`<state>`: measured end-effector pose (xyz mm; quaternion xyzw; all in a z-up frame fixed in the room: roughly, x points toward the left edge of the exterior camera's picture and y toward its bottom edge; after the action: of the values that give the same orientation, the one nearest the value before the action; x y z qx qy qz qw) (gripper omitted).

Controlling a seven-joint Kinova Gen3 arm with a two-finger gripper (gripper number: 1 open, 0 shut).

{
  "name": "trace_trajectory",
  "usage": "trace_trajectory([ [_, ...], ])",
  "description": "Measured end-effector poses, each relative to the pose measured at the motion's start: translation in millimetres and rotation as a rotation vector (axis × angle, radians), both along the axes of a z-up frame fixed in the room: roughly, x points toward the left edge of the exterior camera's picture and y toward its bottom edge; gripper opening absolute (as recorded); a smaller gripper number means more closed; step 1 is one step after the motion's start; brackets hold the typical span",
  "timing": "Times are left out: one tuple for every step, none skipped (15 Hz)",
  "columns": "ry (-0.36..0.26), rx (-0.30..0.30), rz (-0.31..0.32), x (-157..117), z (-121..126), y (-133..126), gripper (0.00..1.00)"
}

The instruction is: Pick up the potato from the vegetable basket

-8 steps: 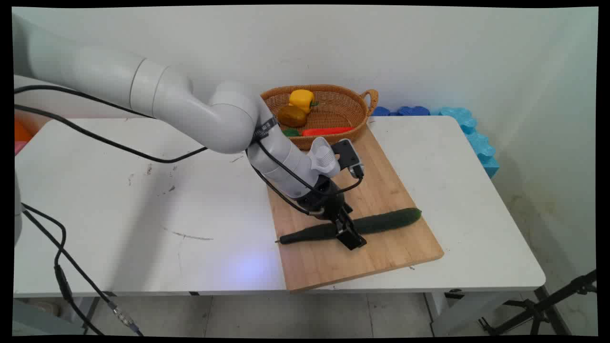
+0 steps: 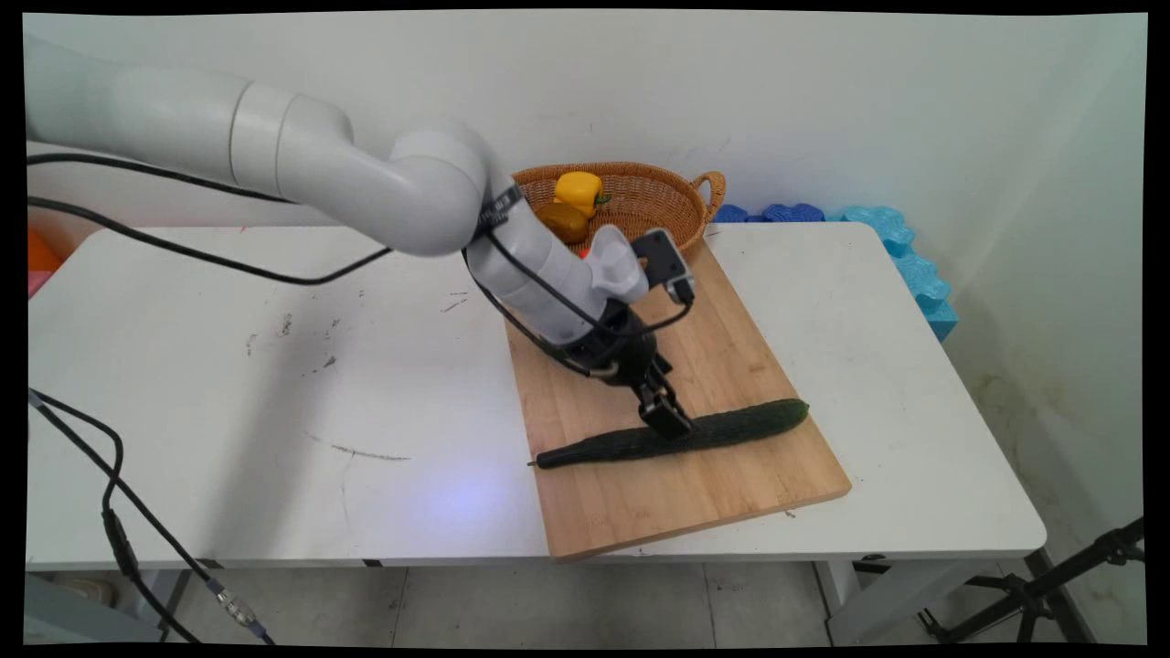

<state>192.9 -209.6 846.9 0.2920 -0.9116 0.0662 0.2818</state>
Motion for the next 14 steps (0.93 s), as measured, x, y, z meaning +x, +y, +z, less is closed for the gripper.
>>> trace_trajectory([
  [-0.006,-0.008,-0.002,3,5,-3,1.00],
  [-0.010,-0.015,-0.004,5,9,-6,1.00],
  [-0.023,-0.030,-0.007,10,17,-13,1.00],
  [-0.033,-0.039,-0.008,15,21,-17,1.00],
  [-0.045,-0.050,-0.008,19,26,-23,1.00],
  [-0.055,-0.059,-0.006,24,29,-28,1.00],
  [-0.062,-0.064,-0.005,27,31,-31,1.00],
  [-0.075,-0.075,-0.002,33,35,-37,1.00],
  [-0.088,-0.083,0.000,38,37,-43,1.00],
  [-0.104,-0.094,0.002,45,39,-49,1.00],
  [-0.120,-0.104,0.003,51,41,-56,1.00],
  [-0.145,-0.120,0.004,60,44,-66,1.00],
  [-0.162,-0.129,0.004,65,45,-73,1.00],
  [-0.182,-0.140,0.005,71,46,-81,1.00],
])
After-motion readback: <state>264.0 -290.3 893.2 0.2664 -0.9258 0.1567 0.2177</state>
